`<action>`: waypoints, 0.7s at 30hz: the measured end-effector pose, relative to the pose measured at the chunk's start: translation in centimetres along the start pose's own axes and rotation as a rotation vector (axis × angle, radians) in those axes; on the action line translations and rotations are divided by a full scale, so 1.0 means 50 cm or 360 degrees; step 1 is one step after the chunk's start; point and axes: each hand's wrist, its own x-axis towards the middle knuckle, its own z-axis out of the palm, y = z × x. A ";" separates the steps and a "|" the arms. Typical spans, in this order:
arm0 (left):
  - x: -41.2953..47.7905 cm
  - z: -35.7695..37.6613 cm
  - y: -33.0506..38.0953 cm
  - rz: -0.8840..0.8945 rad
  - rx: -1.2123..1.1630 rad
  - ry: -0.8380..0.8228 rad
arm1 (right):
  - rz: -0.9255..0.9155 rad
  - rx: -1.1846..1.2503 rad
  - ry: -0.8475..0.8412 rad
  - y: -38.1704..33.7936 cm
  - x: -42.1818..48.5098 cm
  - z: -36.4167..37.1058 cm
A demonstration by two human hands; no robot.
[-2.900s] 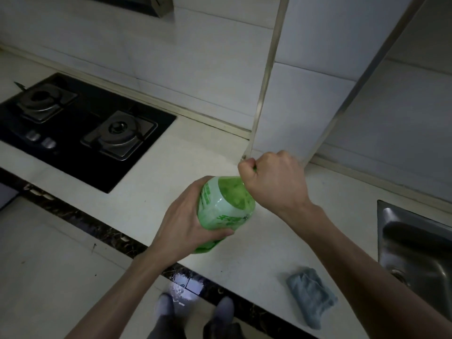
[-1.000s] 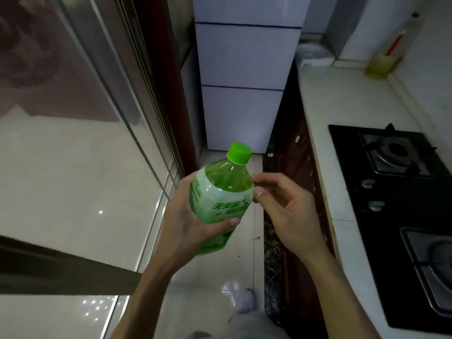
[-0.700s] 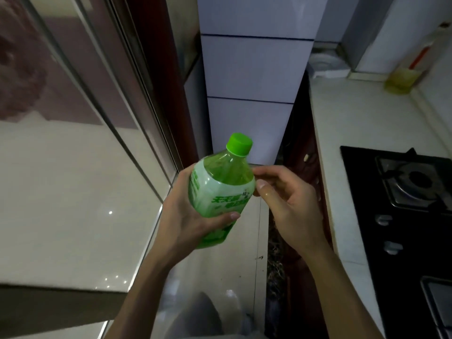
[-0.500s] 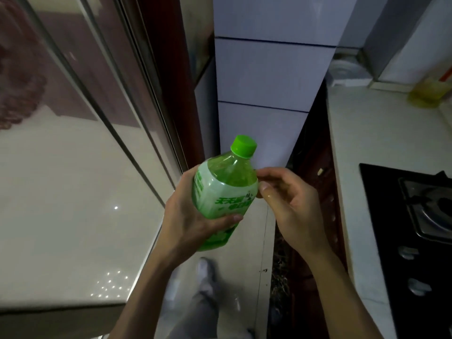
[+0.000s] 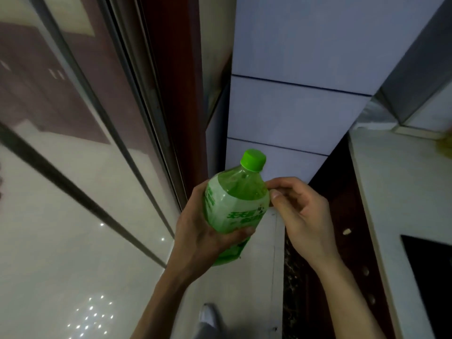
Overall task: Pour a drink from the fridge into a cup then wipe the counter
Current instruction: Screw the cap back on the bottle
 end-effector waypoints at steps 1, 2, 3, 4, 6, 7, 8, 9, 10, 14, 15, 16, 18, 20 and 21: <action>0.026 -0.002 -0.001 0.0002 -0.0012 0.0002 | 0.0001 -0.0006 0.0008 0.000 0.025 0.007; 0.051 -0.004 -0.003 0.0006 -0.0020 0.0005 | 0.0004 -0.0014 0.0012 0.001 0.049 0.013; 0.075 -0.005 -0.005 0.0012 -0.0029 0.0005 | 0.0007 -0.0017 0.0014 0.002 0.072 0.017; 0.098 -0.005 -0.007 0.0016 -0.0036 0.0006 | 0.0005 -0.0016 0.0014 0.005 0.095 0.020; 0.143 -0.002 -0.011 0.0019 -0.0046 0.0007 | -0.0011 -0.0019 0.0008 0.012 0.142 0.023; 0.165 0.002 -0.014 0.0019 -0.0052 0.0012 | -0.0015 -0.0027 0.0002 0.018 0.166 0.025; 0.187 0.007 -0.016 0.0018 -0.0052 0.0025 | -0.0019 -0.0034 -0.0010 0.023 0.190 0.025; 0.208 0.011 -0.018 0.0018 -0.0046 0.0045 | -0.0028 -0.0043 -0.0025 0.030 0.215 0.026; 0.230 0.017 -0.020 0.0016 -0.0043 0.0064 | -0.0041 -0.0047 -0.0042 0.037 0.240 0.026; 0.315 0.042 -0.031 -0.0050 -0.0077 0.0128 | -0.0101 -0.0027 -0.0118 0.068 0.347 0.024; 0.337 0.050 -0.032 -0.0066 -0.0078 0.0159 | -0.0118 -0.0017 -0.0150 0.078 0.378 0.023; 0.360 0.061 -0.033 -0.0078 -0.0073 0.0194 | -0.0127 -0.0006 -0.0187 0.086 0.410 0.021; 0.408 0.084 -0.029 -0.0108 -0.0064 0.0263 | -0.0153 0.0001 -0.0256 0.098 0.476 0.012; 0.460 0.105 -0.022 -0.0142 -0.0067 0.0325 | -0.0206 -0.0003 -0.0326 0.104 0.546 -0.002; 0.485 0.115 -0.018 -0.0157 -0.0065 0.0351 | -0.0230 -0.0011 -0.0363 0.107 0.579 -0.009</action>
